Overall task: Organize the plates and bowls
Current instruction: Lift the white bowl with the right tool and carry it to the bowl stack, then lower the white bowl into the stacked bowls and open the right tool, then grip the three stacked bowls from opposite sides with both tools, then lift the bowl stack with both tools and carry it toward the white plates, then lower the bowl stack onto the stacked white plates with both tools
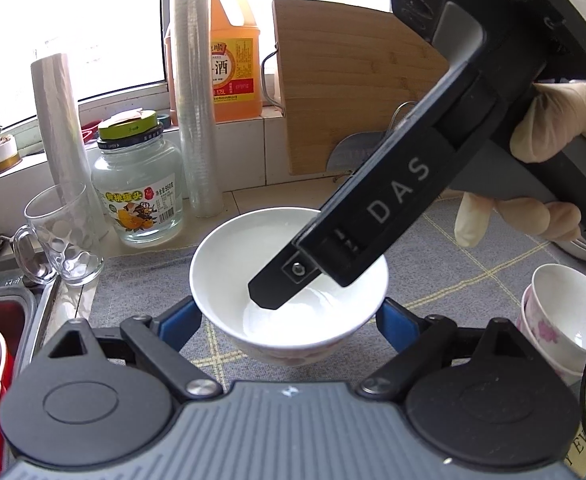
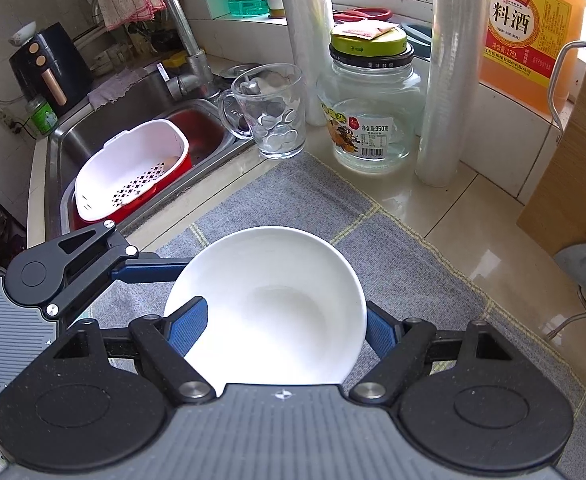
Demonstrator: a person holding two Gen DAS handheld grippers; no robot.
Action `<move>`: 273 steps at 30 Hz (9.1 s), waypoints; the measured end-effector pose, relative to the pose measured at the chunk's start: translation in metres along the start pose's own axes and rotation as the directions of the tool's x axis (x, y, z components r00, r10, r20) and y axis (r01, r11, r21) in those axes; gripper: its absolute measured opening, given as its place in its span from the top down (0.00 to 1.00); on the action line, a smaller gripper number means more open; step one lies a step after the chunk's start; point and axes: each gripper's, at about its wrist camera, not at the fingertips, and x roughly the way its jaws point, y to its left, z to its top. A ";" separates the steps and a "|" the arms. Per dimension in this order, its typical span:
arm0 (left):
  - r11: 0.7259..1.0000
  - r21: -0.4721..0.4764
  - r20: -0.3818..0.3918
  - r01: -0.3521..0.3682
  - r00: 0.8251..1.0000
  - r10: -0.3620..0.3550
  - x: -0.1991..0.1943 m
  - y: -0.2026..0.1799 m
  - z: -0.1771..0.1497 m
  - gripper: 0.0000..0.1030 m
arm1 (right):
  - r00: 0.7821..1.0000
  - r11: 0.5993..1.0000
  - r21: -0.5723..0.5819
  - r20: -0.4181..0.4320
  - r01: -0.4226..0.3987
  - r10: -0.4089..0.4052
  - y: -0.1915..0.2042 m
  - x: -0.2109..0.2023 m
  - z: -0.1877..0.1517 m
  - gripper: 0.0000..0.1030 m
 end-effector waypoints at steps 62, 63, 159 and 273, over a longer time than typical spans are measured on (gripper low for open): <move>0.929 0.213 -0.077 0.303 0.953 -0.294 -0.031 -0.162 0.001 0.09 | 0.986 0.940 0.309 0.030 0.145 -0.162 -0.029 -0.155 -0.185 0.16; 0.929 0.213 -0.081 0.304 0.953 -0.293 -0.030 -0.162 0.000 0.09 | 0.986 0.940 0.309 0.028 0.146 -0.162 -0.029 -0.154 -0.186 0.16; 0.901 0.249 -0.336 0.356 0.904 -0.265 0.029 -0.152 -0.049 0.00 | 0.952 0.947 0.103 -0.035 0.305 -0.303 -0.026 -0.099 -0.296 0.00; 0.543 0.496 -0.299 0.677 0.721 -0.626 0.093 -0.291 0.063 0.18 | 0.988 0.960 -0.234 0.011 0.153 -0.155 -0.147 -0.231 -0.295 0.14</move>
